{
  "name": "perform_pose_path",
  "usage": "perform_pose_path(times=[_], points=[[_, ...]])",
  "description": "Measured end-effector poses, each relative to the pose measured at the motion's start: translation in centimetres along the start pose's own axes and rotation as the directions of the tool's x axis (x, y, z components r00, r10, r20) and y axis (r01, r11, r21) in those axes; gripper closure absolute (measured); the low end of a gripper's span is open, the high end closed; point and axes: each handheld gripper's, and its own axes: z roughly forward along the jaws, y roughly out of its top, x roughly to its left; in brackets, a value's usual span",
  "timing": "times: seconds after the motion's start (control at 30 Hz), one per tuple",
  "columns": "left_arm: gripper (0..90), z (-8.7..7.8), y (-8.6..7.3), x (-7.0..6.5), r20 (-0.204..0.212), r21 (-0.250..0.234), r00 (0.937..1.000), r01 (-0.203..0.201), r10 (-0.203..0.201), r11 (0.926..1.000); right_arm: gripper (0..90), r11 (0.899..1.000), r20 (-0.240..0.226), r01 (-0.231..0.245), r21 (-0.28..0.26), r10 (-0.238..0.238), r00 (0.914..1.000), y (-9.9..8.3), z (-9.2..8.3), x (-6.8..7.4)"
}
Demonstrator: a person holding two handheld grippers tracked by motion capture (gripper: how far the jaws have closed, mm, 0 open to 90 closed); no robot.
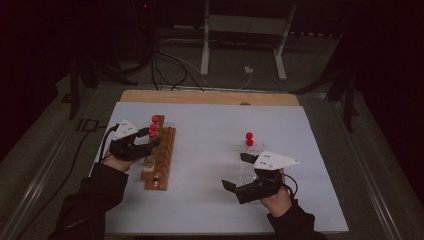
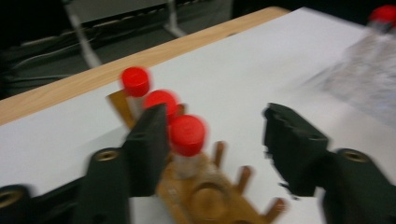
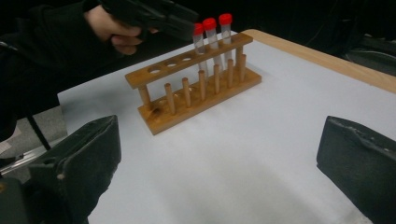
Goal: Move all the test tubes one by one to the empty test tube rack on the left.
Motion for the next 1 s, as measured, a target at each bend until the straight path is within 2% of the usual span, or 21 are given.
perform_pose_path(times=[0.03, 0.1, 0.13, 0.17, 0.27, 0.4, 0.47, 0.5, 0.57, 0.6, 0.77, 0.97, 1.0], points=[[29.6, -0.3, 0.1, -0.2, 0.025, -0.006, 0.9997, 0.004, -0.004, 1.0000, 0.1, 1.000, 0.001, -0.001, -0.006, 0.001, 1.0000, 0.1, -0.2, -0.1], [19.4, -0.8, 0.2, -0.6, 0.036, -0.021, 0.9993, 0.009, -0.009, 0.9997, 0.1, 1.000, 0.008, 0.009, -0.014, -0.009, 0.9999, 0.2, -0.4, -0.3], [16.5, -1.2, 0.2, -0.9, 0.061, -0.037, 0.9981, 0.009, -0.007, 0.9993, 0.1, 1.000, 0.006, 0.013, -0.017, -0.013, 0.9999, 0.3, -0.5, -0.4], [13.9, -1.4, 0.2, -1.1, 0.064, -0.045, 0.9979, 0.011, -0.008, 0.9989, 0.0, 0.999, 0.020, 0.024, -0.021, -0.024, 0.9995, 0.4, -0.7, -0.5], [2.3, -2.3, 0.2, -1.8, 0.116, -0.057, 0.9932, 0.019, -0.012, 0.9982, 0.0, 0.997, 0.032, 0.059, -0.048, -0.057, 0.9979, 0.7, -1.2, -0.7], [0.7, -3.3, 0.0, -2.8, 0.174, -0.085, 0.9848, 0.008, 0.007, 0.9963, 0.1, 0.997, 0.055, 0.061, -0.057, -0.057, 0.9968, 1.0, -1.8, -1.5], [0.4, -3.6, -0.1, -3.3, 0.183, -0.094, 0.9829, 0.000, 0.017, 0.9955, 0.1, 0.996, 0.094, 0.070, -0.054, -0.064, 0.9934, 1.1, -2.1, -2.0], [0.4, -3.9, -0.2, -3.5, 0.206, -0.104, 0.9783, -0.001, 0.023, 0.9945, 0.1, 0.996, 0.099, 0.067, -0.056, -0.061, 0.9932, 1.1, -2.1, -2.3], [0.4, -4.2, -0.3, -3.9, 0.217, -0.108, 0.9758, -0.001, 0.025, 0.9941, 0.1, 0.996, 0.153, 0.073, -0.059, -0.063, 0.9862, 1.1, -2.3, -3.1], [0.4, -4.3, -0.4, -4.1, 0.230, -0.111, 0.9727, -0.005, 0.030, 0.9938, 0.1, 0.996, 0.160, 0.066, -0.056, -0.056, 0.9855, 1.1, -2.3, -3.6], [0.4, -4.5, -0.8, -4.7, 0.240, -0.115, 0.9695, -0.023, 0.050, 0.9931, 0.1, 1.000, 0.217, 0.014, -0.018, -0.010, 0.9762, 0.6, -1.7, -6.2], [0.4, -4.4, -0.9, -5.0, 0.258, -0.119, 0.9644, -0.028, 0.058, 0.9925, 0.1, 0.999, 0.248, -0.038, 0.022, 0.031, 0.9683, -0.5, -0.8, -8.5], [0.4, -4.4, -0.8, -5.0, 0.254, -0.119, 0.9653, -0.029, 0.059, 0.9924, 0.2, 0.999, 0.250, -0.043, 0.031, 0.034, 0.9676, -0.7, -0.5, -8.8]])
